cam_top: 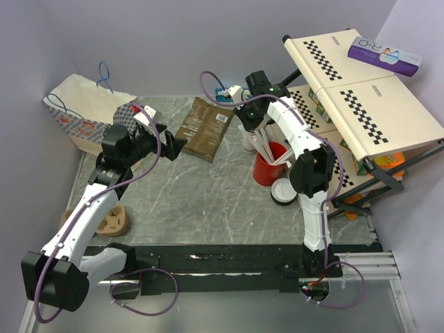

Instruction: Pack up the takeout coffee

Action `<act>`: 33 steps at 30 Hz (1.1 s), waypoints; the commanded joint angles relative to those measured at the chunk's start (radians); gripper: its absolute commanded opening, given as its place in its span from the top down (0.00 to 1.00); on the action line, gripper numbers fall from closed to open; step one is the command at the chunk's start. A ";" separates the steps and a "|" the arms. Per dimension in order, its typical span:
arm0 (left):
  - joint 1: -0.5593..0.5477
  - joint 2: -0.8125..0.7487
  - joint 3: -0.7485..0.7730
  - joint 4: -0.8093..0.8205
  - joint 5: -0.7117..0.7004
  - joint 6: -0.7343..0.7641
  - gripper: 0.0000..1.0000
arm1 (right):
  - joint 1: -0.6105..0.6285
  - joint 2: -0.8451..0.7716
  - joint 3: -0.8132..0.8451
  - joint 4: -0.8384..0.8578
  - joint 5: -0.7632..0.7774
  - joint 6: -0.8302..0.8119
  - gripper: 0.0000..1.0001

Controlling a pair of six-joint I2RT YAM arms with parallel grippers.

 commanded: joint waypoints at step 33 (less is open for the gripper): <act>-0.002 0.003 -0.045 0.089 0.021 -0.031 0.01 | -0.002 -0.099 0.006 0.179 0.160 -0.050 1.00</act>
